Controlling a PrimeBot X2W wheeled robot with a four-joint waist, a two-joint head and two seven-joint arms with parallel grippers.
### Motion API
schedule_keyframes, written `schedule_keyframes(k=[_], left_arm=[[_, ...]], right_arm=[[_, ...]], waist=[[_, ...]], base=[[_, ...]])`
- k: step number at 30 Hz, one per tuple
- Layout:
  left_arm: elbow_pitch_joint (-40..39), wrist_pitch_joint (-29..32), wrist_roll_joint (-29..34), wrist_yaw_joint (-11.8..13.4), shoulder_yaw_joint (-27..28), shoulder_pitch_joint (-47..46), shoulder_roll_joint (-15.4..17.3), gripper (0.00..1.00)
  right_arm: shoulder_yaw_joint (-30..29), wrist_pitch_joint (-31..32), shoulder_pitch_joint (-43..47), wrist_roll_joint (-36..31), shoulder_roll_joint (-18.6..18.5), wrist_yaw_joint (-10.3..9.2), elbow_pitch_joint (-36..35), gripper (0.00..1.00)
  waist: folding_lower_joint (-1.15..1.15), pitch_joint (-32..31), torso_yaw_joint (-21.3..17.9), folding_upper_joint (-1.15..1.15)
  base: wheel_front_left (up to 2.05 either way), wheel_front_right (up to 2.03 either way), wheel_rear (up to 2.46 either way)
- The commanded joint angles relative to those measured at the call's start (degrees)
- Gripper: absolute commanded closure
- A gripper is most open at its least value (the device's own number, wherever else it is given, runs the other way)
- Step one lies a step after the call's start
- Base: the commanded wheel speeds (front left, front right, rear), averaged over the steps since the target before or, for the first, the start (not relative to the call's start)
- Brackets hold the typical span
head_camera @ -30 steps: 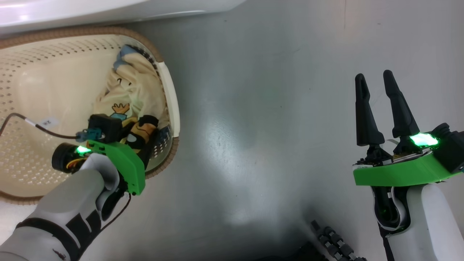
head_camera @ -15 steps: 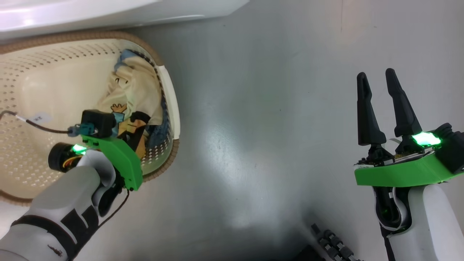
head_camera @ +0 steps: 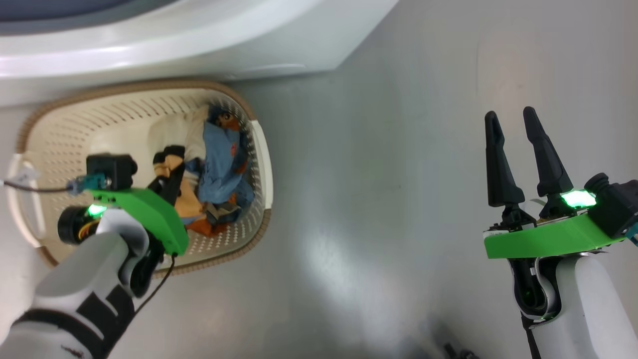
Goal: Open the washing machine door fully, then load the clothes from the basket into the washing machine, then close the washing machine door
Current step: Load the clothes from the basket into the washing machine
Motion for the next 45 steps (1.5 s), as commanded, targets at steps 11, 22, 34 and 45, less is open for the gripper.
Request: schedule_keyframes(k=[11,22,34,45], left_arm=[[-5.80,-0.75,10.08,-0.09,16.05,11.54,1.33,1.00],[-12.56,-0.75,21.00,-0.09,30.67,23.68,-0.21,1.00],[-22.17,-0.75,30.54,-0.09,41.92,33.38,-2.03,1.00],[-32.15,-0.75,37.43,-0.09,50.44,42.69,-3.52,1.00]], right_arm=[[0.17,-0.27,5.46,1.43,-1.34,0.09,2.31,0.00],[-1.92,-0.27,12.30,2.80,-2.71,0.09,4.44,0.00],[-3.05,-0.27,17.63,3.52,-4.77,0.09,5.40,0.00],[-4.71,-0.27,21.24,3.98,-5.57,0.09,5.04,0.00]], waist=[[0.00,-14.70,4.56,0.00],[0.00,-25.66,5.85,0.00],[0.00,-32.65,6.66,0.00],[0.00,-35.18,7.53,0.00]], base=[[0.00,0.00,0.00],[0.00,0.00,0.00],[0.00,0.00,0.00],[0.00,0.00,0.00]])
